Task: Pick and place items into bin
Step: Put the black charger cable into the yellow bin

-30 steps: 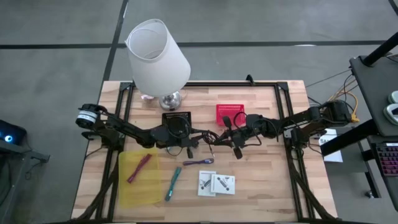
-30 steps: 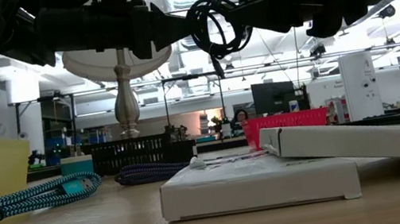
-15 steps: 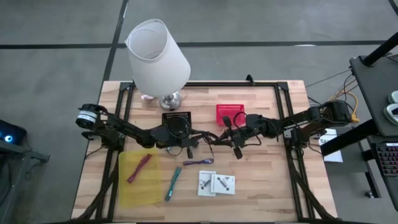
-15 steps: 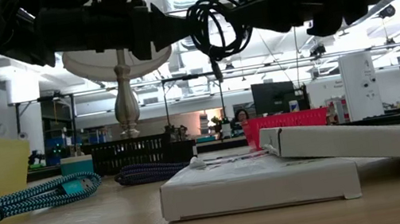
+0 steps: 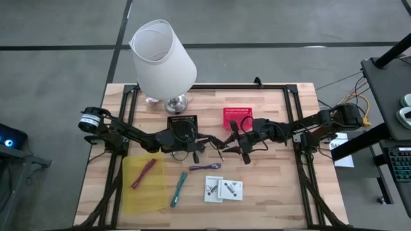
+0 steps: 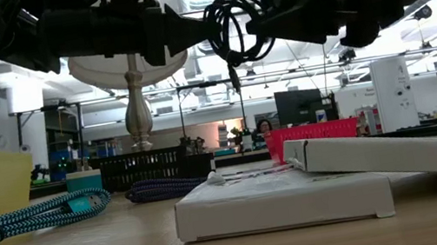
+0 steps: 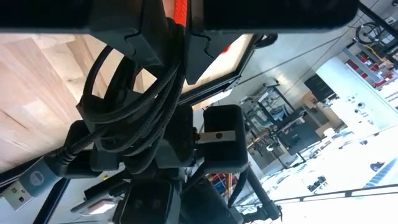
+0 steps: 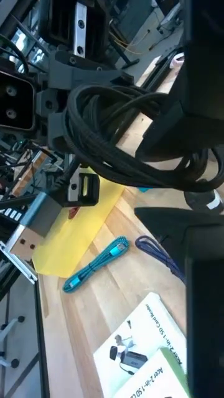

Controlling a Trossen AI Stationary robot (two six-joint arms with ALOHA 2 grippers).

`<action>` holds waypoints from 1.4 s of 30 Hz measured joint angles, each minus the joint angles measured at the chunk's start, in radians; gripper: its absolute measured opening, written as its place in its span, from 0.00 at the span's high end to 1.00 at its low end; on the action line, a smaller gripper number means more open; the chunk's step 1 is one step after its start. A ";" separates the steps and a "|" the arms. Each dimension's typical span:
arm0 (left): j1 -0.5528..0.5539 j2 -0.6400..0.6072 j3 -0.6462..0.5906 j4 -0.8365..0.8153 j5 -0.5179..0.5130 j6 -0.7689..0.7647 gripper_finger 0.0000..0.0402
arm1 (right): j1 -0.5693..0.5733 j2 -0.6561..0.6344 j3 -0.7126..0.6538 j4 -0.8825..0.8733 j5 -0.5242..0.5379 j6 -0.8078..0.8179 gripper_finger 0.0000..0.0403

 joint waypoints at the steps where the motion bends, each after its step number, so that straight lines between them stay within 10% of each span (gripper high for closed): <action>1: 0.000 0.000 0.000 0.000 0.000 0.000 0.97 | 0.000 0.000 0.000 0.000 0.010 0.002 0.69; 9: 0.001 0.000 -0.002 -0.003 -0.007 0.000 0.97 | 0.000 0.000 -0.001 -0.040 0.195 0.008 0.67; 42: -0.039 -0.113 -0.008 -0.291 -0.072 -0.027 0.97 | 0.000 -0.042 -0.001 -0.155 0.203 0.014 0.65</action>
